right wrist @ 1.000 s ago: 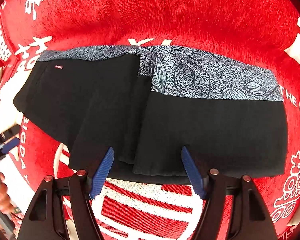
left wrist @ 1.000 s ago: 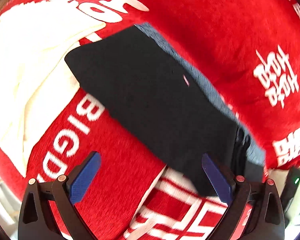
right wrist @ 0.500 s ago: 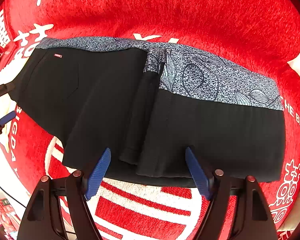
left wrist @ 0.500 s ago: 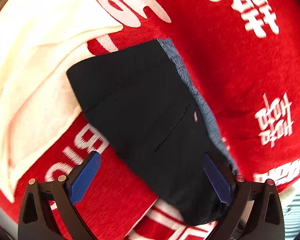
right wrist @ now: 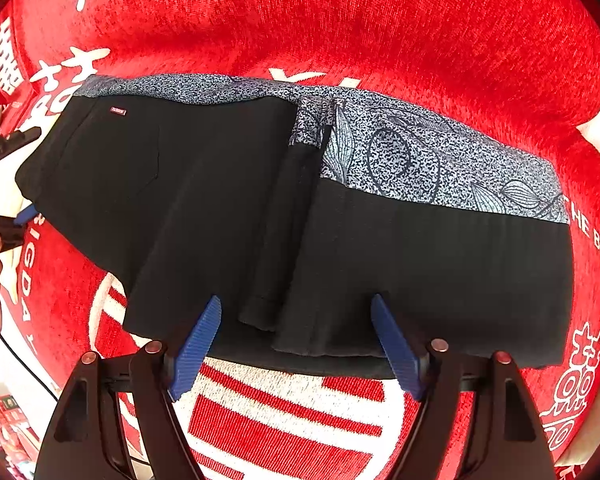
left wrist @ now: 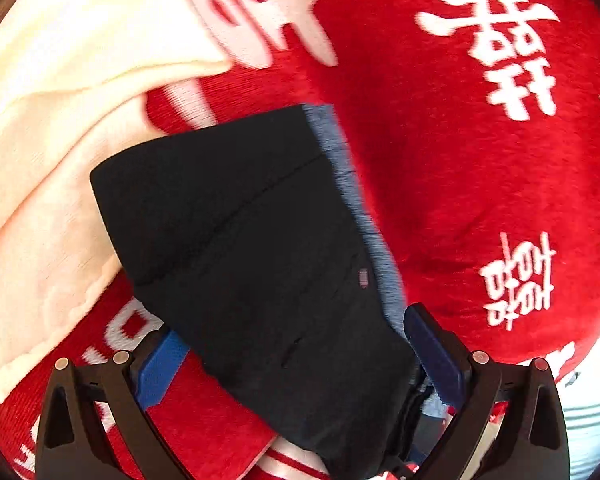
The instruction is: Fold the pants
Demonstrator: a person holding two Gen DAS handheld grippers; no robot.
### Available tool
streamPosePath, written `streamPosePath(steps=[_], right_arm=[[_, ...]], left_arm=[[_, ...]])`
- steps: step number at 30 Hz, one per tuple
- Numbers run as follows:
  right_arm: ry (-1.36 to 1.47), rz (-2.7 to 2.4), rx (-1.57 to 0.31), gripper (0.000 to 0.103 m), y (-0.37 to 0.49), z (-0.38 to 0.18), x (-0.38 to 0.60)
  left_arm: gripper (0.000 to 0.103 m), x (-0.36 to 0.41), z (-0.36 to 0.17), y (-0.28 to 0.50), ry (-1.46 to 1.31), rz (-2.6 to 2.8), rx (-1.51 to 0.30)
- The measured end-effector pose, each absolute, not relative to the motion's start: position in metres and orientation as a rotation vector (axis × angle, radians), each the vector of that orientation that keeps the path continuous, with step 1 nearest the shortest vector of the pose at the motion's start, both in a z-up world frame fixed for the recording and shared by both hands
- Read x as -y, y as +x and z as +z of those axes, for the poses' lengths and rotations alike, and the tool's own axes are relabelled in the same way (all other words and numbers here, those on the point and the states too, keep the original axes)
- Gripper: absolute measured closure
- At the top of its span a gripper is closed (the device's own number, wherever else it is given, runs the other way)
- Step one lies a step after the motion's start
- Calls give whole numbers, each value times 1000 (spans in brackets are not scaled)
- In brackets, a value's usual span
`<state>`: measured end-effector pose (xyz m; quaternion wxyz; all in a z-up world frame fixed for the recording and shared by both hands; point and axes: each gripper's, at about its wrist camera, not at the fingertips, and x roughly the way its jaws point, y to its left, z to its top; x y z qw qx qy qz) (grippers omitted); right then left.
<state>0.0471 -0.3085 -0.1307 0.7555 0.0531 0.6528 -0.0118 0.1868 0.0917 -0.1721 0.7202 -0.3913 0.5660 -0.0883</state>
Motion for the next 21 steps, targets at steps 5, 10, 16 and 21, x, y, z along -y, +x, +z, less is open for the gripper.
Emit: streamPosePath(steps=[5, 10, 16, 21], right_arm=[[130, -26, -1415, 22, 48, -131, 310], [140, -32, -1424, 22, 56, -124, 312], [162, -13, -1388, 22, 78, -104, 306], [217, 31, -1390, 22, 98, -96, 300]], left_arm=[[2, -84, -172, 193, -785, -224, -1262], [2, -79, -182, 199, -738, -196, -1294], [19, -53, -177, 207, -524, -108, -1325], [69, -53, -170, 207, -398, -46, -1330]])
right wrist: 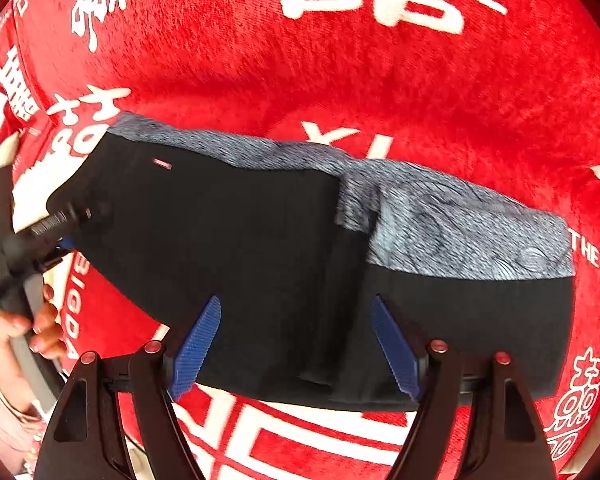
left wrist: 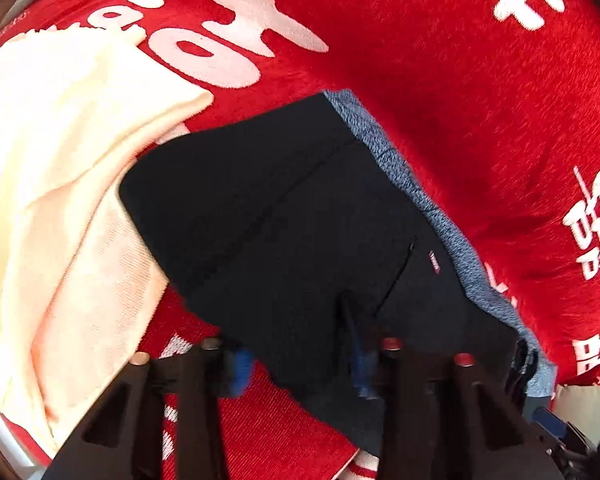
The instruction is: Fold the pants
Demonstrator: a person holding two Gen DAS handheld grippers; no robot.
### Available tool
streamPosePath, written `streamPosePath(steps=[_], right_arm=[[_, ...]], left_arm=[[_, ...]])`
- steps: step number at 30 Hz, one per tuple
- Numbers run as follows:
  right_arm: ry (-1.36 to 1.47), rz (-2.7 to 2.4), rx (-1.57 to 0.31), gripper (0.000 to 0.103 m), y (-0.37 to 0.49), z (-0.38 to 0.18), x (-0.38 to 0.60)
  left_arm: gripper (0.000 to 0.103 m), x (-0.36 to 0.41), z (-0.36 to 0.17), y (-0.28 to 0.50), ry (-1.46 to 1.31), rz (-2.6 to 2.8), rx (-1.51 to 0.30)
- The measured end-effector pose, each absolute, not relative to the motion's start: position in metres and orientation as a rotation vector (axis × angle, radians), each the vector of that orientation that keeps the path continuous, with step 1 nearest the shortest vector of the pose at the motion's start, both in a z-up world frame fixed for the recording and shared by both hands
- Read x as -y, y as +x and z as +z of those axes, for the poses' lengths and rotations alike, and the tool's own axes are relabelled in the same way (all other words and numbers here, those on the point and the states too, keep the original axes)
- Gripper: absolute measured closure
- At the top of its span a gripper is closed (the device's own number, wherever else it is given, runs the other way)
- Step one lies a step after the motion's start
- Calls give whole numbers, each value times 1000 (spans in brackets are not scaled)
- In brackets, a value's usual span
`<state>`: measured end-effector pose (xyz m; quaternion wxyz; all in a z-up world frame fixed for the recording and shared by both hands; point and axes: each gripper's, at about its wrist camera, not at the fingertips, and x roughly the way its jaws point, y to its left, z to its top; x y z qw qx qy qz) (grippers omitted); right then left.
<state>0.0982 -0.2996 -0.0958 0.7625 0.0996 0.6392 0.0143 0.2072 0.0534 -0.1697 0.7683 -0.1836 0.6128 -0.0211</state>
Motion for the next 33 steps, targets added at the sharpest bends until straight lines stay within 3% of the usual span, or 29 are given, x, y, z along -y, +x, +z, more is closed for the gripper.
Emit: streamPosePath(steps=[10, 19, 26, 33], right_arm=[[381, 81, -1442, 22, 123, -99, 304], [433, 318, -1487, 18, 224, -60, 247], [202, 459, -1593, 15, 283, -51, 152], [-87, 483, -1727, 12, 318, -75, 75]], left_arm=[[72, 7, -127, 188, 0, -77, -1163], [72, 33, -117, 185, 148, -95, -1104], [72, 53, -107, 175, 212, -129, -1044], [72, 57, -100, 176, 185, -133, -1033]])
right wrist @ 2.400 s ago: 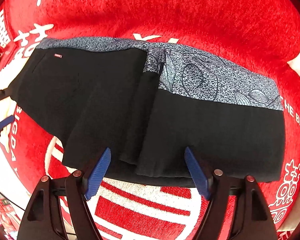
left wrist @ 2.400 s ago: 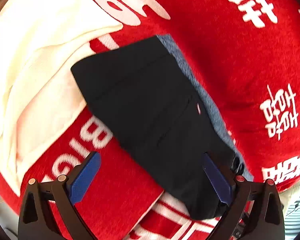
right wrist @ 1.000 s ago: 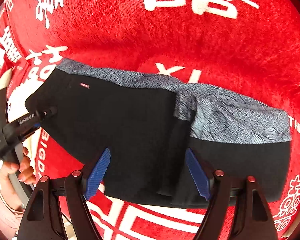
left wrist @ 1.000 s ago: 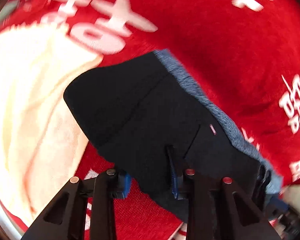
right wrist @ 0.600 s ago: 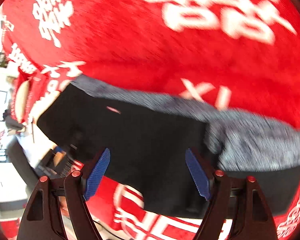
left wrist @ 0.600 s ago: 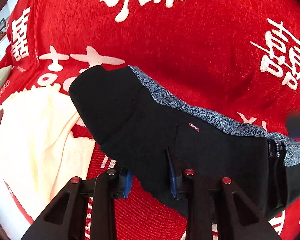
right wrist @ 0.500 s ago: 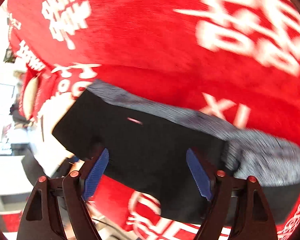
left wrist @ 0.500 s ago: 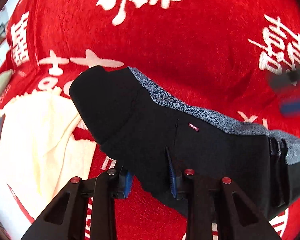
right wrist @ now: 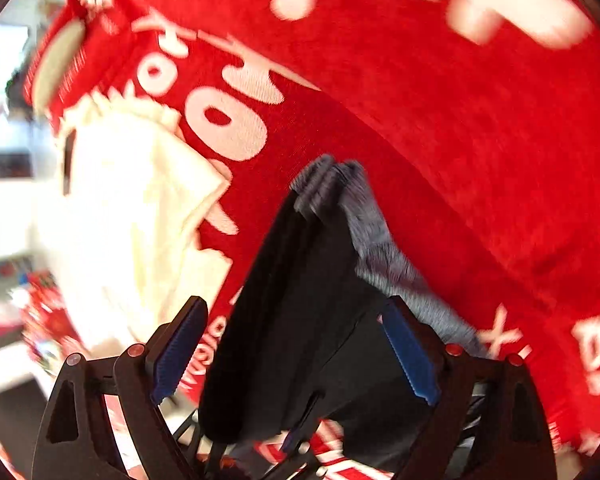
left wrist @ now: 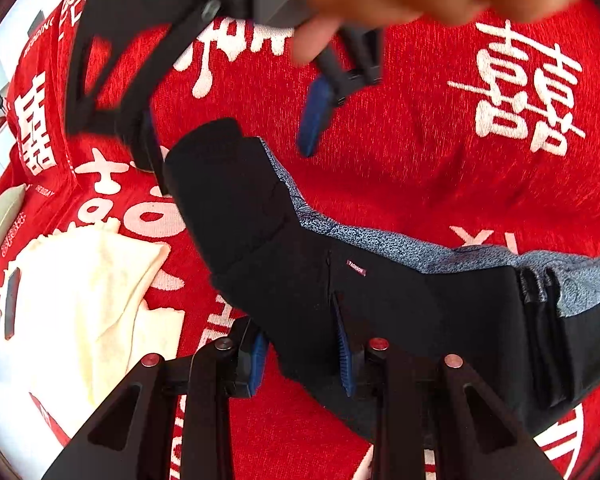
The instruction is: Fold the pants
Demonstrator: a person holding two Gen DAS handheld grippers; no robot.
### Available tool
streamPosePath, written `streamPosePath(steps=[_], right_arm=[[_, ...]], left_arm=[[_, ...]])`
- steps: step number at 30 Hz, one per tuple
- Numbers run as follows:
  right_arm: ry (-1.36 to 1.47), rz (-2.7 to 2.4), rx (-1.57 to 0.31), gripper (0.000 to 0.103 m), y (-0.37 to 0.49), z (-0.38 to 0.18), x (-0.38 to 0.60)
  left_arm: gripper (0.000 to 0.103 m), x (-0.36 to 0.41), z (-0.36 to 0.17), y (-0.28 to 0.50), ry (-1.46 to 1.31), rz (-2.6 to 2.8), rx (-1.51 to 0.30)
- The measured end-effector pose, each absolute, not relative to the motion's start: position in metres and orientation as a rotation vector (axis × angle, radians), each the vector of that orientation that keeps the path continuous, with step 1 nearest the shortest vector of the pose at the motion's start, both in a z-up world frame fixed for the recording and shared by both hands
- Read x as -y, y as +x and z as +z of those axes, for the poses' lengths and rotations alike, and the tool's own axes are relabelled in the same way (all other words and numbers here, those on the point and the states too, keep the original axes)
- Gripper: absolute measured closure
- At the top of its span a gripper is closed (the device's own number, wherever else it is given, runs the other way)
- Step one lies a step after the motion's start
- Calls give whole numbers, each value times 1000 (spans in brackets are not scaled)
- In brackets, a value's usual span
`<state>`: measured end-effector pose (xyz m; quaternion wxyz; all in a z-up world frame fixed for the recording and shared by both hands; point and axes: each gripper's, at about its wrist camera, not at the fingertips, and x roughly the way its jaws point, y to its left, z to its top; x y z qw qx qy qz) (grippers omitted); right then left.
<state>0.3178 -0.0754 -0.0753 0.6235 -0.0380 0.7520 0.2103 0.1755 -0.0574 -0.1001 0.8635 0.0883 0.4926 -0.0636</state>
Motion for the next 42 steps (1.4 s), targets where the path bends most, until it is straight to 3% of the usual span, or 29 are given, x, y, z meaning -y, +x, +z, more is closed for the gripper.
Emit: streamPosePath(steps=[6, 7, 8, 10, 11, 23, 33, 42], right_arm=[[-290, 476, -1819, 12, 315, -107, 49], [-294, 481, -1834, 17, 315, -110, 50], [-295, 483, -1851, 37, 313, -114, 52], [-254, 493, -1885, 67, 311, -121, 61], [-233, 497, -1877, 73, 310, -120, 64], [32, 578, -1647, 84, 290, -65, 117], [368, 659, -1437, 84, 254, 2, 197], [661, 635, -1262, 84, 196, 26, 312]], left_arm=[[72, 59, -98, 172, 182, -125, -1022], [72, 60, -97, 171, 189, -127, -1017], [72, 60, -97, 170, 195, -130, -1016], [72, 62, -98, 168, 204, -136, -1018], [72, 64, -98, 167, 215, -140, -1009], [72, 83, -62, 147, 246, -186, -940], [72, 121, -14, 115, 304, -285, -832], [72, 200, 12, 76, 414, -461, -773]])
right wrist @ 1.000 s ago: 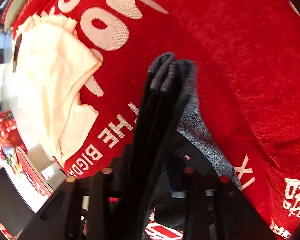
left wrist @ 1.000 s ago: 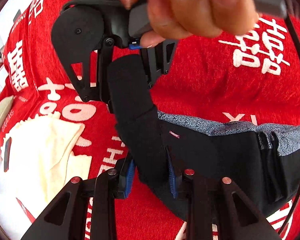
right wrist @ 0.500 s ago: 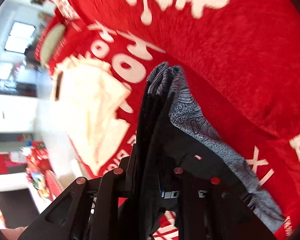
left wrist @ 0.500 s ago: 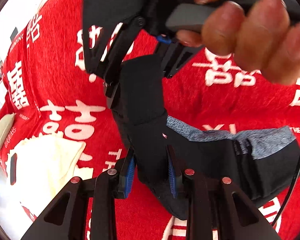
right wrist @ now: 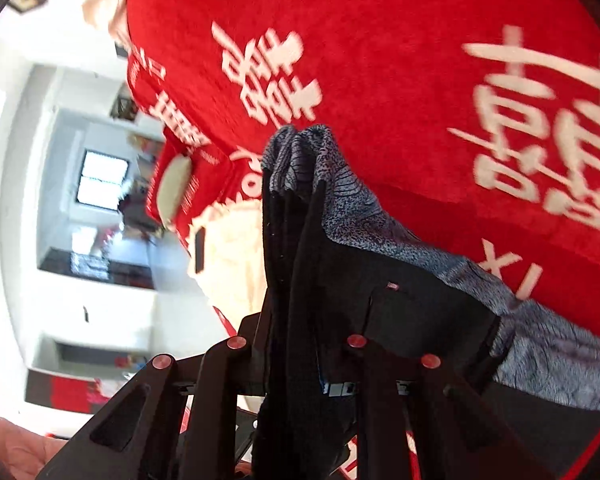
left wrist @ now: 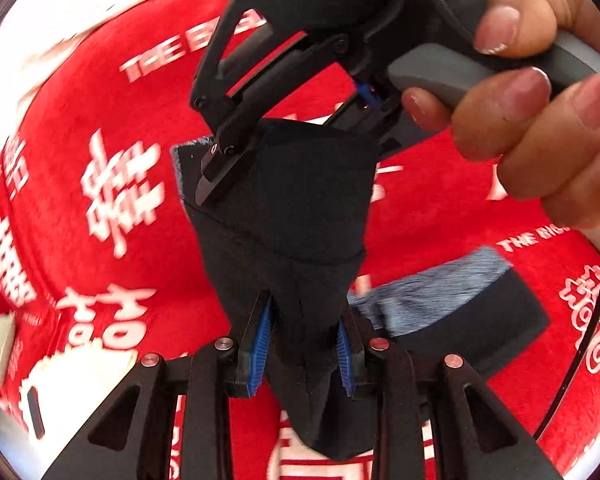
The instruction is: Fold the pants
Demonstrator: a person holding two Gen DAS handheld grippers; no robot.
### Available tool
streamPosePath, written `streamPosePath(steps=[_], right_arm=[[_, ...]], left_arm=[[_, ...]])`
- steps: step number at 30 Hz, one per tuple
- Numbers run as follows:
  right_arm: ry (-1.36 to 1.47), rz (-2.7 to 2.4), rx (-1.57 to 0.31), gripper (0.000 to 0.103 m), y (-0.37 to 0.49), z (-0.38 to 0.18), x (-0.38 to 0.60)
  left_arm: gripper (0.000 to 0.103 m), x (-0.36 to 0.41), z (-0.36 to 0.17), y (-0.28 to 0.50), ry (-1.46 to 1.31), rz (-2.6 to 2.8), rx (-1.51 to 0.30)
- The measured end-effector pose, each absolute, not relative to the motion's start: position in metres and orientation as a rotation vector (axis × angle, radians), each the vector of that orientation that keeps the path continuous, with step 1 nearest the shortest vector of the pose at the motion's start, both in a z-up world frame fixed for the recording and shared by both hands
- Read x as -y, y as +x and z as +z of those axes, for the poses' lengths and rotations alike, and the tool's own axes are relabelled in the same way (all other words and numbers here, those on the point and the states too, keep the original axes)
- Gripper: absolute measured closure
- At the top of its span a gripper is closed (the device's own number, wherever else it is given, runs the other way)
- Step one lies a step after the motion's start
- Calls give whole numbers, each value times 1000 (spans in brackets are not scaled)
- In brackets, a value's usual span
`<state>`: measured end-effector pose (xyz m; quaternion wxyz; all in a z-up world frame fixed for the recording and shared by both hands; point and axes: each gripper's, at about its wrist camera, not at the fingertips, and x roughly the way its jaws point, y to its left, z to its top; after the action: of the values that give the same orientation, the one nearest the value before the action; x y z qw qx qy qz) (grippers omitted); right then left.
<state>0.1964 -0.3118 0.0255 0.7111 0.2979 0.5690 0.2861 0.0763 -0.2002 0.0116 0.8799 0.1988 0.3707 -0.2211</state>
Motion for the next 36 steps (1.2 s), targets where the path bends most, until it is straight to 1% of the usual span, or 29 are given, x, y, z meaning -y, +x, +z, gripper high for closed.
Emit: streamPosePath(steps=[8, 14, 19, 23, 25, 28, 29, 30, 33, 34, 36], right_arm=[[865, 546, -1152, 85, 133, 14, 429], [960, 456, -1117, 85, 81, -16, 507], [1028, 387, -1131, 85, 52, -57, 548], [1056, 314, -1171, 85, 34, -102, 566], [1085, 275, -1193, 85, 27, -128, 572], [1086, 241, -1205, 84, 21, -148, 575], [1084, 233, -1209, 83, 20, -152, 574], [1084, 225, -1214, 82, 19, -155, 573], [1052, 197, -1227, 77, 17, -154, 570], [1030, 181, -1233, 74, 17, -150, 569], [982, 159, -1254, 72, 17, -145, 564]], left_arm=[[72, 281, 1, 37, 524, -631, -772], [72, 336, -27, 8, 606, -730, -811], [72, 363, -60, -14, 677, -780, -864], [72, 372, -92, -22, 728, -798, -924], [72, 372, -101, -23, 745, -796, -938], [72, 372, -107, -26, 772, -801, -943], [72, 371, -107, -26, 781, -808, -945], [69, 369, -107, -26, 788, -815, -946], [39, 359, -97, -19, 751, -821, -969], [39, 353, -92, -13, 725, -828, -977], [39, 340, -80, -5, 691, -853, -1000]])
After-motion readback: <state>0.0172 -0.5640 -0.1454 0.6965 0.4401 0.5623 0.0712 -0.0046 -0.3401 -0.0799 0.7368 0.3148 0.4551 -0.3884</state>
